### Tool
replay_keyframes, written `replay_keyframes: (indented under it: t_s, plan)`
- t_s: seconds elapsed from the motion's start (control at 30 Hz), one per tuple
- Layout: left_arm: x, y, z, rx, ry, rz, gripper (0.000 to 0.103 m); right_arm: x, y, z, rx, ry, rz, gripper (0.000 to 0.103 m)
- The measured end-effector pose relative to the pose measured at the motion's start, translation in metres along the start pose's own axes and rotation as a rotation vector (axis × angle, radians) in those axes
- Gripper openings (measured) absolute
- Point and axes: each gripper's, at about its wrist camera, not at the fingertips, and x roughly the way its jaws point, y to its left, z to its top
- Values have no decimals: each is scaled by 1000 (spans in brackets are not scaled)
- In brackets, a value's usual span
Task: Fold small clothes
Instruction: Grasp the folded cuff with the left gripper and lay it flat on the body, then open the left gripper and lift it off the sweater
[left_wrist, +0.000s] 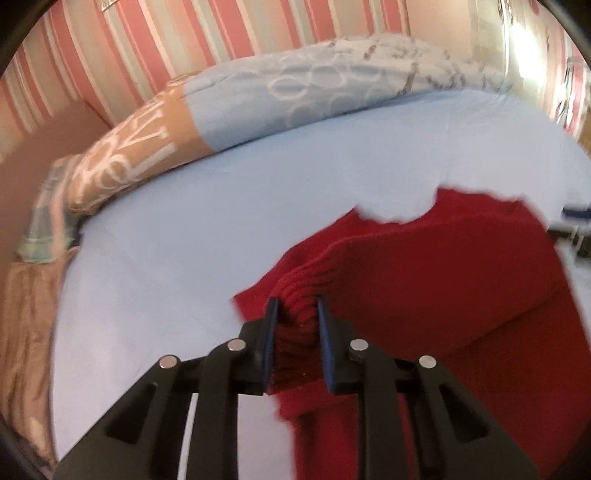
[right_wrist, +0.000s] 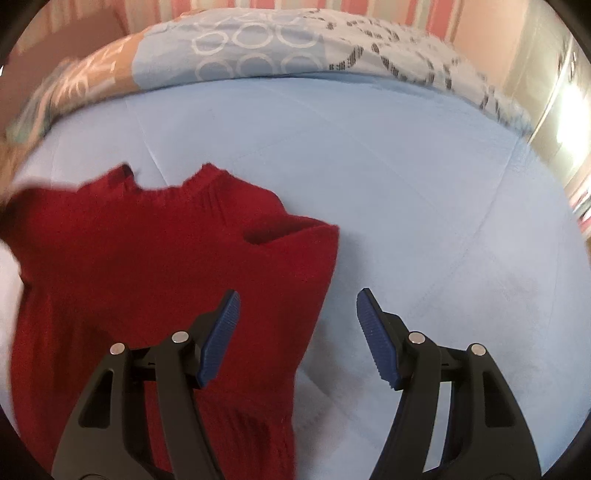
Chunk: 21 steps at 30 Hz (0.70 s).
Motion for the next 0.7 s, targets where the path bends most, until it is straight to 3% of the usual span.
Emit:
replay_keyframes:
  t_s: [0.1, 0.2, 0.23, 0.27, 0.33, 0.37, 0.53, 0.6, 0.7]
  plan:
    - [35, 14, -23, -67, 124, -61, 21, 22, -8, 14, 51, 24, 42, 68]
    - [44, 11, -20, -73, 124, -60, 22, 41, -8, 26, 68, 45, 79, 66]
    - [43, 10, -19, -73, 121, -59, 22, 45, -4, 29, 52, 50, 80, 60]
    - [46, 7, -16, -75, 117, -59, 22, 50, 1, 30, 29, 65, 68, 43]
    - [46, 5, -13, -86, 100, -58, 22, 58, 6, 31, -2, 80, 53, 20]
    - [44, 5, -12, -89, 89, -57, 23, 55, 7, 31, -4, 58, 47, 17]
    - [33, 2, 8, -88, 6, -45, 28, 37, -1, 24, -8, -55, -43, 15]
    - [43, 1, 9, -87, 23, -36, 31, 54, -13, 19, 40, -3, -18, 16]
    - [72, 6, -4, -99, 115, 3, 31, 67, -24, 19, 67, 36, 20, 27]
